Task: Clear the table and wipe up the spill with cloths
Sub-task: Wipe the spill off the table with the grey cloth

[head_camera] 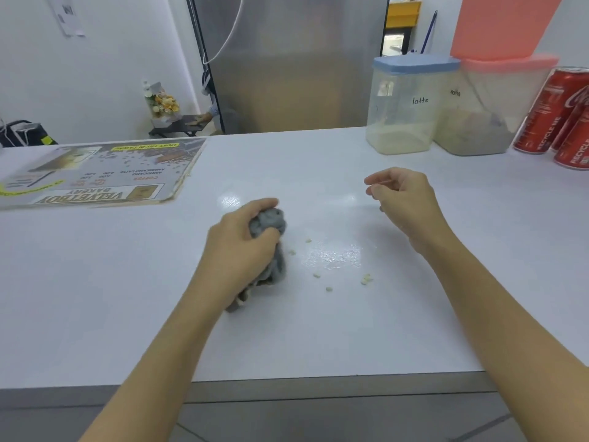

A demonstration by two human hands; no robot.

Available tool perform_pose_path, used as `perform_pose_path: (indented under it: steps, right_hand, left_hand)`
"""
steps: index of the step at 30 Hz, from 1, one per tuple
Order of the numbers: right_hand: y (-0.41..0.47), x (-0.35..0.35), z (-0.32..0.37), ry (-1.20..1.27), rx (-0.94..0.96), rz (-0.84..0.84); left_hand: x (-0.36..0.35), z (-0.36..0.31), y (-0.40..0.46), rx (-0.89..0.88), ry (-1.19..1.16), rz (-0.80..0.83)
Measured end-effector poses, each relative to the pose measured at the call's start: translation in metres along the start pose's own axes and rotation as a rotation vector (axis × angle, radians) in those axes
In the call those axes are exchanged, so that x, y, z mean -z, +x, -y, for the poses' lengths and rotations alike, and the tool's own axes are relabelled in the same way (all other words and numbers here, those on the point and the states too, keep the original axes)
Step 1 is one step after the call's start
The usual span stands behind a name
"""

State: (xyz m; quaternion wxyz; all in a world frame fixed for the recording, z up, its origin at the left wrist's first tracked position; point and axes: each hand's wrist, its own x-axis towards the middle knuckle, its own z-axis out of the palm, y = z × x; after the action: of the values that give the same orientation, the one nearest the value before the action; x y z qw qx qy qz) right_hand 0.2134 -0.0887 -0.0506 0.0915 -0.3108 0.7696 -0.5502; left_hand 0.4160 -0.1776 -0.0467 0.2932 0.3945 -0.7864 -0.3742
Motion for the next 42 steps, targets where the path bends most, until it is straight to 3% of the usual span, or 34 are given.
perform_pose_path:
  steps: [3, 6, 10, 16, 20, 25, 28, 31, 35, 38, 42]
  right_hand:
    - [-0.001, -0.002, 0.001, -0.008, 0.003, 0.035]
    - [-0.001, -0.003, 0.001, -0.006, -0.004, 0.033]
    - [0.001, -0.001, -0.001, -0.004, -0.017, 0.025]
    - [0.004, 0.002, -0.002, 0.014, -0.030, -0.016]
    - [0.004, 0.004, -0.004, 0.007, -0.031, -0.019]
    - [0.003, 0.003, -0.004, -0.028, -0.035, -0.018]
    - [0.002, 0.002, -0.004, -0.038, -0.036, -0.011]
    - [0.002, 0.003, -0.003, -0.031, -0.038, -0.015]
    - [0.003, 0.004, -0.002, -0.010, -0.042, -0.022]
    - [0.004, 0.005, -0.001, 0.014, -0.040, -0.046]
    - [0.005, 0.007, 0.000, 0.047, -0.033, -0.122]
  left_hand:
    - [-0.009, 0.009, -0.026, -0.048, 0.153, -0.048]
    - [-0.032, 0.004, -0.041, -0.114, 0.131, -0.052]
    - [-0.063, -0.014, -0.045, -0.108, 0.103, 0.017]
    - [-0.098, -0.031, -0.034, -0.255, 0.364, 0.135]
    - [-0.099, -0.026, -0.021, -0.378, 0.322, 0.104]
    - [-0.086, -0.013, 0.007, -0.403, 0.362, 0.117]
    - [-0.074, -0.011, 0.026, -0.361, 0.209, 0.129]
    - [-0.055, -0.012, 0.041, -0.125, -0.195, 0.102]
    - [-0.045, -0.003, 0.064, 0.004, -0.282, 0.057]
    - [-0.061, -0.007, 0.065, -0.043, -0.254, 0.161]
    - [-0.086, -0.025, 0.049, -0.226, -0.251, 0.502]
